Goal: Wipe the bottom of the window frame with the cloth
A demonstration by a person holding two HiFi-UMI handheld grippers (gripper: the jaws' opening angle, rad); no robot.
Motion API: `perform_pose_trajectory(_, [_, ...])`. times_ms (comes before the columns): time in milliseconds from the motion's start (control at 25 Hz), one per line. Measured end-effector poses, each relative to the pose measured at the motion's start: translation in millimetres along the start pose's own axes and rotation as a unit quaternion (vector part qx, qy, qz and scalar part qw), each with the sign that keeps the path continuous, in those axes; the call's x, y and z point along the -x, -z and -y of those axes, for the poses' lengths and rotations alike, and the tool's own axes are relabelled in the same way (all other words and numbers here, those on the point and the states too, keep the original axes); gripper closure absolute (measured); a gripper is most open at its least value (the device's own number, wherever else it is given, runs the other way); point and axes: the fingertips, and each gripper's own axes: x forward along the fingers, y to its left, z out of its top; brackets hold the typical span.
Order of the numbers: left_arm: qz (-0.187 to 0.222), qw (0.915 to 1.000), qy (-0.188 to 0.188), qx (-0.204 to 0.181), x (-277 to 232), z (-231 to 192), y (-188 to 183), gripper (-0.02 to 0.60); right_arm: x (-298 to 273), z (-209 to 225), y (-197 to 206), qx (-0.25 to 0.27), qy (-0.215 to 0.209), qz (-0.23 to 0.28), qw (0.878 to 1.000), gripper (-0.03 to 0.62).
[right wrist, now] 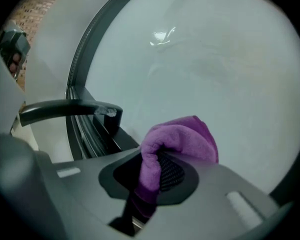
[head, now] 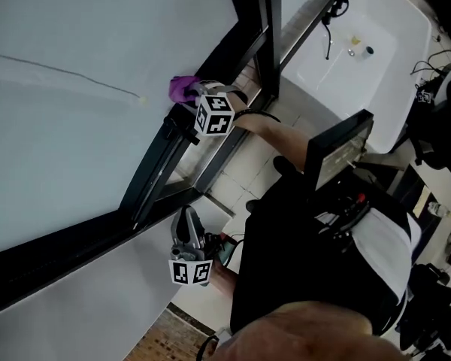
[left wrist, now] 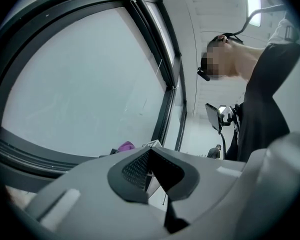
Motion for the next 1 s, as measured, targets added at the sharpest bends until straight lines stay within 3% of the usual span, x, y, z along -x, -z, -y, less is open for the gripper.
perform_pose_trajectory(320, [-0.003,1.0,0.001,-0.003,1,4,1,0.58,14,19,22,0.037,0.004,-0.019,0.999,0.533])
perform_pose_trajectory(680, [-0.014,0.9999,0.004,-0.001,-19,-1,6,0.58,42,149,114,0.005,0.1,-0.105,0.989,0.533])
perform_pose_trajectory(840, [-0.018,0.9998,0.012,-0.002,-27,2,8,0.58,53,192,146,0.014,0.147,-0.157,0.976,0.531])
perform_pose_trajectory(1000, [-0.02,0.9997,0.014,-0.002,-30,3,9,0.58,60,221,171,0.053,0.215,-0.225,0.949,0.533])
